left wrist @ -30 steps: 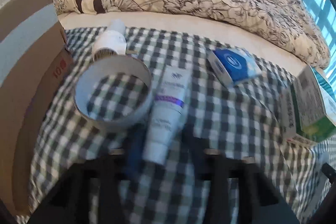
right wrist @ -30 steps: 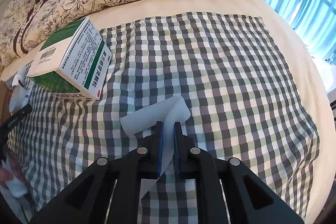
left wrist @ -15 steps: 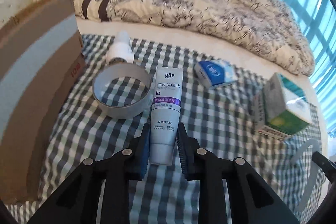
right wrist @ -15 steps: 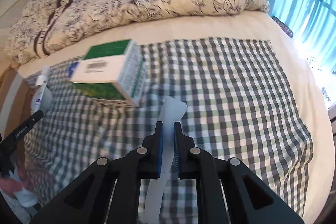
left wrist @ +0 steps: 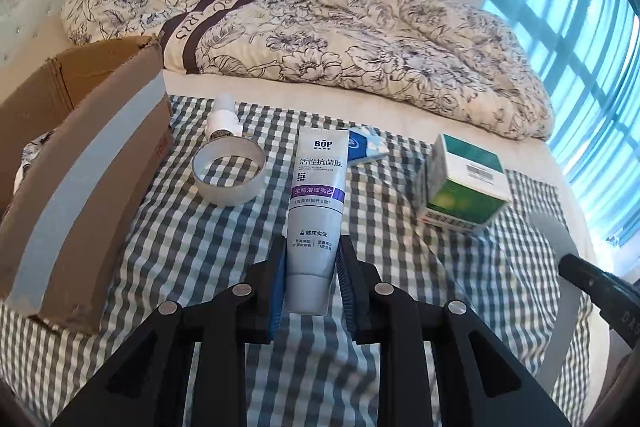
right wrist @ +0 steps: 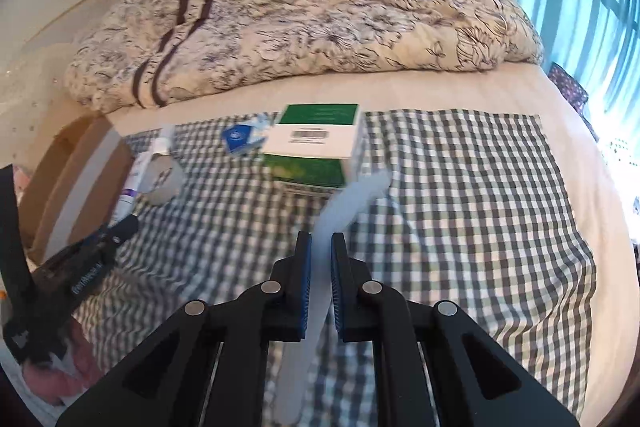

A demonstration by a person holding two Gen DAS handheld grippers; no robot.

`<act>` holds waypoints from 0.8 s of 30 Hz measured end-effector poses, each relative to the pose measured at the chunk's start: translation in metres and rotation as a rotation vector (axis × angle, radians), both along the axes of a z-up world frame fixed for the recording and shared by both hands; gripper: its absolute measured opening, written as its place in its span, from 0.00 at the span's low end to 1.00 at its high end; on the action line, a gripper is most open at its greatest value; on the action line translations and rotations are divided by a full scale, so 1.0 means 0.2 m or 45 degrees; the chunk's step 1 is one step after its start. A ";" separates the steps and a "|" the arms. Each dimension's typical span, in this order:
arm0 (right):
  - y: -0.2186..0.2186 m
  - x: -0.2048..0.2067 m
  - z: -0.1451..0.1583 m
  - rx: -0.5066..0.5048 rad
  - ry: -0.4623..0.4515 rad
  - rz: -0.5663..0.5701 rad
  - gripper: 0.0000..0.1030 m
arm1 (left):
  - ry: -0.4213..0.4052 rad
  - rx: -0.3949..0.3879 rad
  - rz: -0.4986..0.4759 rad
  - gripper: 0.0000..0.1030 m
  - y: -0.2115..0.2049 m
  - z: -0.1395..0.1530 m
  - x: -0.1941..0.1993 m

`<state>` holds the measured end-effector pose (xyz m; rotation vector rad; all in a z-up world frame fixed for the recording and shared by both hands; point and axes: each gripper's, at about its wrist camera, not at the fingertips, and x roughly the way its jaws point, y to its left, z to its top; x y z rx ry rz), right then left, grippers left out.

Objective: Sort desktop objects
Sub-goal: 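Carry the BOP tube and the foam strip over the cardboard box with both tools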

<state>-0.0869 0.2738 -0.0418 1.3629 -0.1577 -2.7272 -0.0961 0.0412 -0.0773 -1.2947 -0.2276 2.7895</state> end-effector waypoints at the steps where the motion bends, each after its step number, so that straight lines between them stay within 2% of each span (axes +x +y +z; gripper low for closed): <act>1: -0.02 0.02 0.01 -0.005 0.003 0.015 0.09 | 0.001 -0.001 -0.005 0.24 0.00 0.01 0.03; 13: -0.28 0.25 0.19 -0.037 0.074 0.161 0.09 | 0.069 0.009 -0.038 0.24 -0.05 0.16 0.28; 18: -0.39 0.32 0.25 -0.043 0.089 0.226 0.09 | 0.092 -0.011 -0.019 0.24 -0.11 0.23 0.36; 24: -0.52 0.39 0.32 -0.055 0.119 0.286 0.09 | 0.072 -0.035 0.026 0.24 -0.22 0.30 0.44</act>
